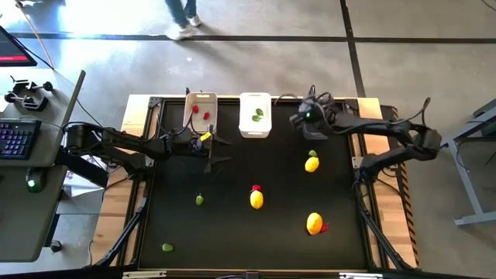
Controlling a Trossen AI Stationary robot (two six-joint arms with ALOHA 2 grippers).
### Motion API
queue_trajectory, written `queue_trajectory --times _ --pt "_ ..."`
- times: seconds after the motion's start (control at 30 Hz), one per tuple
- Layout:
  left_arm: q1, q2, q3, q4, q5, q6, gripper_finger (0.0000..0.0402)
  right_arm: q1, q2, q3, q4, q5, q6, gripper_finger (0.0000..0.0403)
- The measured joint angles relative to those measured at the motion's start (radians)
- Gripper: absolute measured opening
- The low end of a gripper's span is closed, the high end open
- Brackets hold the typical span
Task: Sort produce into baskets
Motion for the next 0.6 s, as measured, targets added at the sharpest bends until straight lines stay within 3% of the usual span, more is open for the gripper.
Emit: queue_trajectory --times 0.17,0.37,0.6 --pt "-0.001 0.000 0.000 -0.025 0.000 0.001 0.0211 0.168 -0.002 0.000 -0.031 -0.056 0.056 0.0019" --pt "-0.001 0.000 0.000 -0.046 0.009 0.009 0.0132 0.376 -0.002 0.000 -0.043 -0.062 0.093 0.0006" --pt "-0.007 0.000 0.000 -0.080 0.076 0.000 0.0034 0.433 -0.002 0.000 -0.264 -0.108 0.259 0.0010"
